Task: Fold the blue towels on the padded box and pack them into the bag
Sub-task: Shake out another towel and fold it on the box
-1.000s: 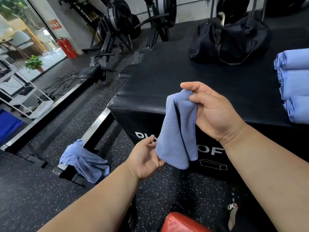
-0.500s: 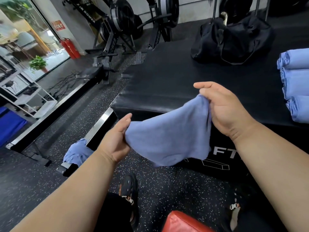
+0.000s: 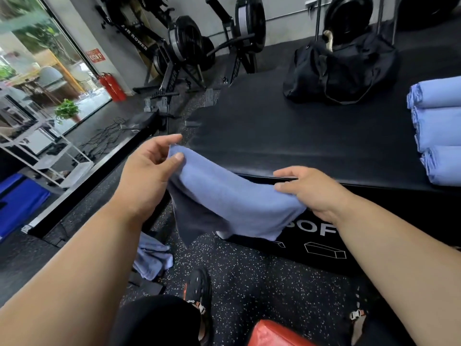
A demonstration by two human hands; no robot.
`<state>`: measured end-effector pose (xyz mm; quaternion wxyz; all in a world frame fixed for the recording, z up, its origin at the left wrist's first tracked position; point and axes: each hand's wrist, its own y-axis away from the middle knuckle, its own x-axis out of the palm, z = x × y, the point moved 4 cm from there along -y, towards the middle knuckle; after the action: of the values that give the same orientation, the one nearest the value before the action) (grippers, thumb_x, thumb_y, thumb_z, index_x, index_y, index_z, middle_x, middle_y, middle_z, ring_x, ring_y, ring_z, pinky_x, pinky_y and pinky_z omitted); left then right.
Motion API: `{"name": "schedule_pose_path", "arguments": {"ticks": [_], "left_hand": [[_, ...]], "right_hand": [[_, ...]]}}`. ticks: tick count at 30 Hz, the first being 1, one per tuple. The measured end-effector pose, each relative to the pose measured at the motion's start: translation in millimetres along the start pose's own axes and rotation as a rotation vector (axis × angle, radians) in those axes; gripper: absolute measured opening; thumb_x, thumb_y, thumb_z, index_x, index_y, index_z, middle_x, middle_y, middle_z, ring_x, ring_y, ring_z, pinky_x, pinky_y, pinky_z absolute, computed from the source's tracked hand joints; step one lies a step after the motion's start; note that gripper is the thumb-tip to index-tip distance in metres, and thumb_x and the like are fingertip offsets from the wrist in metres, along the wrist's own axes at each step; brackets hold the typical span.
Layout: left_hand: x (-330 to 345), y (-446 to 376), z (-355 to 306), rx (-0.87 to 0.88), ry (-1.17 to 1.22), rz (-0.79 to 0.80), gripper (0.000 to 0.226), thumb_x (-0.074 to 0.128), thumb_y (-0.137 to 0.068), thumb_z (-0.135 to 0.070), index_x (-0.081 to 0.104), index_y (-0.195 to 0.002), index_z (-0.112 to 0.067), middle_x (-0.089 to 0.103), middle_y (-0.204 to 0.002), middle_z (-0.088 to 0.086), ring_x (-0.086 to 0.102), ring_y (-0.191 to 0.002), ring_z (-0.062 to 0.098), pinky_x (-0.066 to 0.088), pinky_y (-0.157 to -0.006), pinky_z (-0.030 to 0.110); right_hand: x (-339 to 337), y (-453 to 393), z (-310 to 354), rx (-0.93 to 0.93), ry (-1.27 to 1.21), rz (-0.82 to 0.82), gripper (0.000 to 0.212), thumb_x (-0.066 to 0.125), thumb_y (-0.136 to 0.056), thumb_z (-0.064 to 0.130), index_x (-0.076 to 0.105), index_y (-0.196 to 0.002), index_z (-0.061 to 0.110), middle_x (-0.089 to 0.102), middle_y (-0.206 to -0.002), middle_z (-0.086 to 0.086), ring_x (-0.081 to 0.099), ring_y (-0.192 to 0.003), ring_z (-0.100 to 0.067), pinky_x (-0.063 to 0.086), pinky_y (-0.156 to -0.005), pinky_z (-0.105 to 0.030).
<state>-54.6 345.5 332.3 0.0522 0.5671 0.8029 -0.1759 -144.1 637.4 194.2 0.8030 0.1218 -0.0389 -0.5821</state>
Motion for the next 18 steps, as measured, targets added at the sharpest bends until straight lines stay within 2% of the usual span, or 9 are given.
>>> {"name": "schedule_pose_path", "arguments": {"ticks": [2, 4, 6, 9, 11, 13, 16, 18], "left_hand": [[-3.8, -1.4, -6.6, 0.039, -0.002, -0.018, 0.034, 0.069, -0.099, -0.003, 0.074, -0.12, -0.029, 0.073, -0.102, -0.005, 0.063, -0.096, 0.009, 0.051, -0.094, 0.029], [-6.8, -3.5, -11.7, 0.045, 0.034, -0.05, 0.035, 0.066, -0.1, 0.001, 0.072, -0.123, -0.024, 0.072, -0.092, -0.009, 0.063, -0.086, 0.004, 0.051, -0.083, 0.019], [-7.7, -4.9, -14.9, 0.025, 0.088, -0.057, 0.036, 0.062, -0.1, 0.006, 0.07, -0.122, -0.022, 0.07, -0.084, -0.01, 0.062, -0.076, 0.002, 0.051, -0.072, 0.014], [-6.8, -5.5, -17.7, 0.004, 0.113, -0.031, 0.038, 0.061, -0.1, 0.007, 0.072, -0.118, -0.025, 0.07, -0.086, -0.005, 0.063, -0.079, 0.007, 0.053, -0.074, 0.018], [-5.0, -6.2, -20.7, 0.005, 0.117, -0.007, 0.039, 0.061, -0.099, 0.009, 0.073, -0.115, -0.025, 0.073, -0.09, -0.002, 0.066, -0.083, 0.01, 0.054, -0.077, 0.019], [-2.5, -6.8, -24.3, 0.005, 0.129, 0.024, 0.04, 0.06, -0.098, 0.011, 0.073, -0.115, -0.023, 0.075, -0.096, 0.001, 0.068, -0.088, 0.013, 0.056, -0.079, 0.021], [-1.8, -7.4, -28.4, -0.007, 0.134, 0.031, 0.044, 0.059, -0.097, 0.013, 0.076, -0.11, -0.025, 0.073, -0.094, 0.0, 0.064, -0.083, 0.011, 0.052, -0.078, 0.023], [-3.5, -7.7, -29.7, -0.024, 0.128, -0.002, 0.044, 0.061, -0.097, 0.011, 0.079, -0.106, -0.027, 0.072, -0.092, -0.004, 0.06, -0.079, 0.009, 0.048, -0.077, 0.024]], "right_hand": [[-10.0, -1.3, 11.0, -0.083, -0.137, -0.122, 0.027, 0.073, -0.095, 0.013, 0.074, -0.119, 0.025, 0.078, -0.105, 0.0, 0.072, -0.086, -0.011, 0.057, -0.084, -0.03], [-21.5, -1.7, 20.1, -0.11, -0.331, -0.189, 0.023, 0.064, -0.102, 0.015, 0.071, -0.12, 0.029, 0.078, -0.105, 0.003, 0.072, -0.086, -0.009, 0.058, -0.081, -0.029], [-23.7, -0.9, 20.8, -0.047, -0.503, -0.153, 0.026, 0.057, -0.105, 0.011, 0.068, -0.125, 0.023, 0.079, -0.112, 0.0, 0.074, -0.096, -0.015, 0.059, -0.084, -0.033], [-11.1, 3.3, 14.9, 0.137, -0.684, -0.023, 0.027, 0.059, -0.102, 0.008, 0.07, -0.127, 0.002, 0.075, -0.117, -0.016, 0.072, -0.101, -0.029, 0.056, -0.091, -0.044], [-4.6, 7.9, 15.6, 0.189, -0.692, 0.033, 0.026, 0.067, -0.101, 0.015, 0.072, -0.123, 0.003, 0.076, -0.113, -0.019, 0.074, -0.099, -0.03, 0.06, -0.091, -0.043], [-6.1, 7.8, 21.3, 0.11, -0.657, 0.035, 0.028, 0.069, -0.101, 0.017, 0.071, -0.127, 0.008, 0.078, -0.108, -0.012, 0.075, -0.095, -0.022, 0.062, -0.085, -0.035], [-19.4, 7.5, 31.4, -0.06, -0.597, -0.045, 0.029, 0.065, -0.102, 0.008, 0.068, -0.13, 0.015, 0.071, -0.102, -0.006, 0.067, -0.09, -0.016, 0.055, -0.081, -0.029], [-28.2, 7.1, 30.0, -0.065, -0.58, -0.105, 0.032, 0.062, -0.1, 0.004, 0.069, -0.127, 0.019, 0.069, -0.095, -0.004, 0.065, -0.083, -0.015, 0.054, -0.076, -0.03]]}}
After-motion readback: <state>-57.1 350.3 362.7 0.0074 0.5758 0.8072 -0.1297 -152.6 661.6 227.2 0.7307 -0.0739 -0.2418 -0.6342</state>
